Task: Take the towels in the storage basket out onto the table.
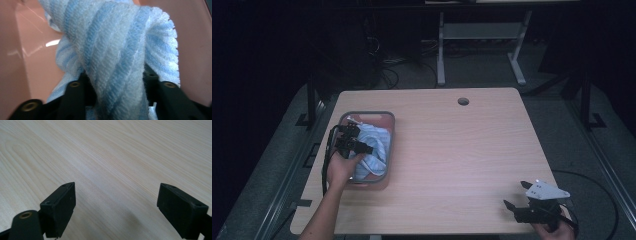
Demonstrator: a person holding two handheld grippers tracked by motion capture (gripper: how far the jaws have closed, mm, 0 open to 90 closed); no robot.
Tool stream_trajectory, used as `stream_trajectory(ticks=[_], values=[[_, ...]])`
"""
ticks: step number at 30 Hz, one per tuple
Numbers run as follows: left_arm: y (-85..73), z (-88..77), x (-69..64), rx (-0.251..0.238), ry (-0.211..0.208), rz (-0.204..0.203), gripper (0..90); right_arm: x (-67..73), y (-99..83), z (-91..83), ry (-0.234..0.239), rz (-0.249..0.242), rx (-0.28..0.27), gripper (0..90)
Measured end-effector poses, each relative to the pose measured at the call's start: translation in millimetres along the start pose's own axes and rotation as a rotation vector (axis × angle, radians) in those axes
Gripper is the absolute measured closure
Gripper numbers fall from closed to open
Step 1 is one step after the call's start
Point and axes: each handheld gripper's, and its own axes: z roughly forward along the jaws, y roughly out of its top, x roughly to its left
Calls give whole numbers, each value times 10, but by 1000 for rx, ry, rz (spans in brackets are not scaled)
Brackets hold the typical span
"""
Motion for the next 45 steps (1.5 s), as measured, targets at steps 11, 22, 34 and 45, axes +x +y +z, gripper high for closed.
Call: stream_trajectory(ticks=[11, 22, 34, 45], values=[[-71, -131, 7, -60, -18, 8, 722, 5, 10, 5, -3, 6, -1, 148], [-153, -417, 90, -170, -84, -21, 728, 5, 29, 1, -16, 9, -11, 148], [-148, -757, 66, -279, -118, 2, 729, 8, 32, -7, -20, 11, -11, 148], [-114, -951, 59, -288, -123, 32, 728, -1, 33, 1, -19, 6, -10, 148]])
